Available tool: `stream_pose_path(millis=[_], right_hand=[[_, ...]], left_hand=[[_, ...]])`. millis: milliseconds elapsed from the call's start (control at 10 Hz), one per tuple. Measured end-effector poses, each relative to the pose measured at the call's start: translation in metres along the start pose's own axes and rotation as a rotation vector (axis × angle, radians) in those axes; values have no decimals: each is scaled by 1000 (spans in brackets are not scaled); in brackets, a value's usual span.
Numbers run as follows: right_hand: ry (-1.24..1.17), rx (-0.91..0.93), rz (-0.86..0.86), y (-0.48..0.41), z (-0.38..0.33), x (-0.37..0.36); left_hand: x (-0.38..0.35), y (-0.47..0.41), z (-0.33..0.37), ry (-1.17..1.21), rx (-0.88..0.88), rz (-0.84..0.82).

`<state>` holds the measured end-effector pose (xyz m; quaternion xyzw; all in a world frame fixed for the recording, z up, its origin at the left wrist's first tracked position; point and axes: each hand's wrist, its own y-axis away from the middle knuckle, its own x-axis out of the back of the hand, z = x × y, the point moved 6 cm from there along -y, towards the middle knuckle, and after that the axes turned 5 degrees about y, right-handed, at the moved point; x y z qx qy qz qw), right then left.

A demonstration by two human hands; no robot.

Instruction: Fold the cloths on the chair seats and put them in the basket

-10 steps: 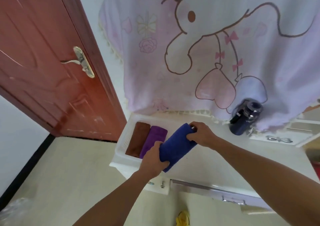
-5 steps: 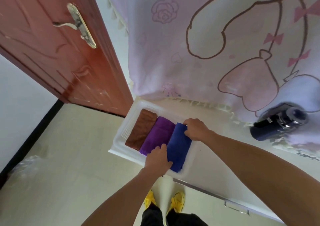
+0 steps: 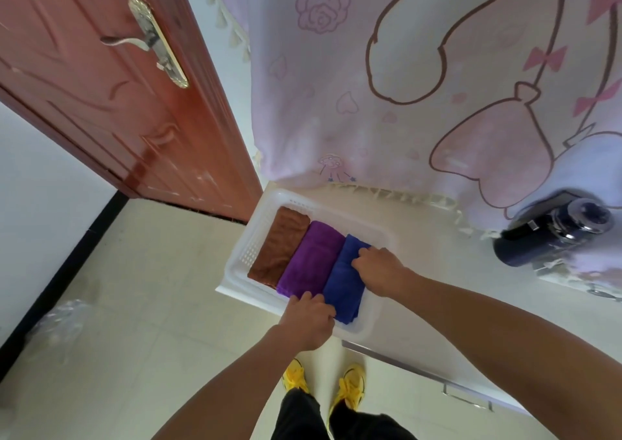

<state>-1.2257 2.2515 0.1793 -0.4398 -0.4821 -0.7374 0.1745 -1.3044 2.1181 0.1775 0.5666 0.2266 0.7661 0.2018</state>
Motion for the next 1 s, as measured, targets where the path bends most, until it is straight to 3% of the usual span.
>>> stream_pose_path(millis=[100, 200, 300, 400, 500, 800, 1000], right_hand=[[-10, 0, -25, 2, 2, 0], [-90, -49, 97, 15, 7, 12], [-272, -53, 241, 36, -13, 20], [-434, 75, 193, 48, -62, 17], [-462, 54, 102, 41, -97, 9], [-473, -205, 57, 49, -104, 0], [-504, -339, 42, 55, -113, 15]], left_hand=[[8, 3, -3, 85, -26, 38], [40, 14, -28, 173, -16, 373], [74, 28, -79, 135, 138, 587], [83, 30, -132, -1, 359, 450], [80, 29, -160, 105, 394, 303], [52, 41, -183, 292, 310, 252], [51, 24, -186, 145, 249, 197]])
